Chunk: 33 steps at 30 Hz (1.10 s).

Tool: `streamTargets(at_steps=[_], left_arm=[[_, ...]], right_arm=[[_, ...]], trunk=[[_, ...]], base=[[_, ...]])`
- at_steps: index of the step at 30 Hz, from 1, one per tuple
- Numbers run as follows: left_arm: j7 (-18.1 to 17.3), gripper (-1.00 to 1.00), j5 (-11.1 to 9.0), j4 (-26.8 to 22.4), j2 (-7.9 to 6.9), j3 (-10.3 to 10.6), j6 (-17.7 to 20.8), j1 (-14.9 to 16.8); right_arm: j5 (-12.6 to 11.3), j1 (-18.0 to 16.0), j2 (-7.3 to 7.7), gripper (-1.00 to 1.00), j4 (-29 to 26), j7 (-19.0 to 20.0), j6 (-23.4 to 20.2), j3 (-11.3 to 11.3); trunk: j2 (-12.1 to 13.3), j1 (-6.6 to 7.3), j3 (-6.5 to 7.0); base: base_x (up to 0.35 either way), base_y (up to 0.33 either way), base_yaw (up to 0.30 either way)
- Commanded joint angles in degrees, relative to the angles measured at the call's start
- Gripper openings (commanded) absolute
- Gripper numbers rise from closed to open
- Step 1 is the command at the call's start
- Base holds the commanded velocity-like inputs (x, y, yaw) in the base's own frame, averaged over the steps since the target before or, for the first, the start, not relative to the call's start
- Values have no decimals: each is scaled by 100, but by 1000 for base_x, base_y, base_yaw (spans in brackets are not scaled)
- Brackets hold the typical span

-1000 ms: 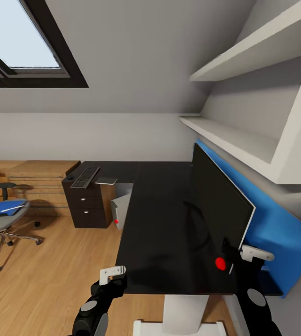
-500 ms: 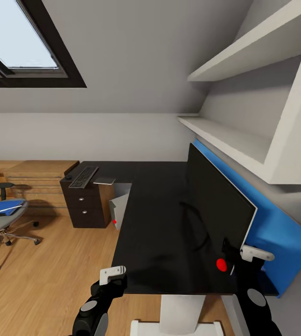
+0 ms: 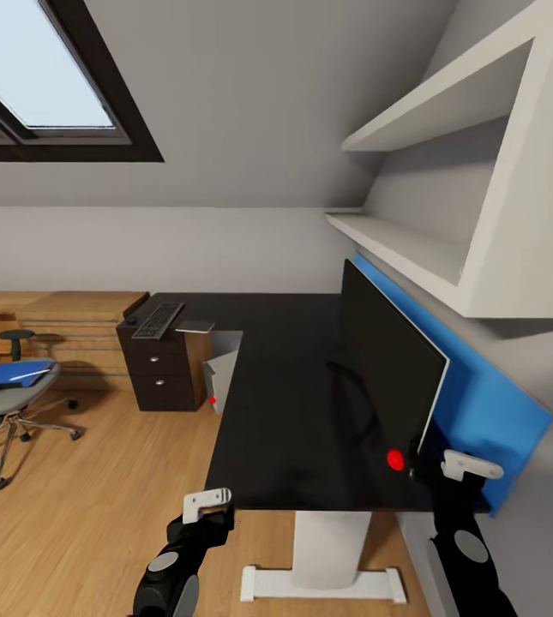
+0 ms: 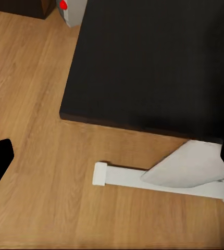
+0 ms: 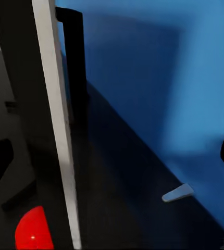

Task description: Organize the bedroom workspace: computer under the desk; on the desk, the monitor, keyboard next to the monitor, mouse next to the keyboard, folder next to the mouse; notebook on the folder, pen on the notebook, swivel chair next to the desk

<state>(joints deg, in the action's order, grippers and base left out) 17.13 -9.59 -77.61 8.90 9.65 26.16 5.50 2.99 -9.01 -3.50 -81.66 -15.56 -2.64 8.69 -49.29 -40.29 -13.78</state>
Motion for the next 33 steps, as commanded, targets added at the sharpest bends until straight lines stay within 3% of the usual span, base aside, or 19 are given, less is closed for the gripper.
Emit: streamTargets(at_steps=[1, 12, 13, 16, 17, 20, 25, 27, 29, 31, 33], left_arm=[[54, 100, -61, -8, -2, 10, 18, 4], [59, 100, -61, 6, -9, -18, 21, 4], [57, 100, -61, 16, -17, -35, 21, 4], [56, 100, -59, 149, -64, -49, 18, 4], [49, 100, -54, 521, -278, -61, 9, 4], [51, 100, -57, 929, -462, -62, -4, 4], [52, 100, -49, 2039, -557, -80, -82, 4], [45, 100, -46, 2458, -565, -86, -285, 4], [41, 100, -45, 2902, -588, -91, -650, 4], [38, 100, -44, 3604, -636, -88, -1378, 4], [39, 100, -42, 3918, -648, -82, -1762, 4]], right_arm=[[29, -4, -8, 100, 9, -14, -20, 2], [29, -4, -8, 100, 113, -10, -15, 1], [15, -4, 10, 100, 441, 5, -11, 13], [3, -4, 14, 100, 707, 8, 45, 13], [-2, -4, 11, 100, 886, 13, 151, -8], [1, -4, -1, 100, 1032, 24, 193, -35], [9, -4, 12, 100, 1537, 37, 218, -24], [15, -4, 18, 100, 1924, 41, 235, -23], [20, -4, 21, 100, 2394, 43, 303, -17], [28, -4, 40, 100, 3251, 44, 609, -10], [32, -4, 67, 100, 3721, 44, 870, -12]], trunk=[[-7, 3, -8], [-7, 3, -8], [-7, 3, -8], [-7, 3, -8], [-7, 3, -8], [-7, 3, -8], [-7, 3, -8], [-7, 3, -8], [-7, 3, -8], [-7, 3, -8], [-7, 3, -8]], base=[[-335, 0, 0], [-335, 0, 0], [-335, 0, 0], [-335, 0, 0], [-335, 6, 0], [-335, 56, 0], [-308, 159, 0], [-276, 198, 0], [-243, 199, 0], [-160, 199, 0], [-79, 227, 0]])
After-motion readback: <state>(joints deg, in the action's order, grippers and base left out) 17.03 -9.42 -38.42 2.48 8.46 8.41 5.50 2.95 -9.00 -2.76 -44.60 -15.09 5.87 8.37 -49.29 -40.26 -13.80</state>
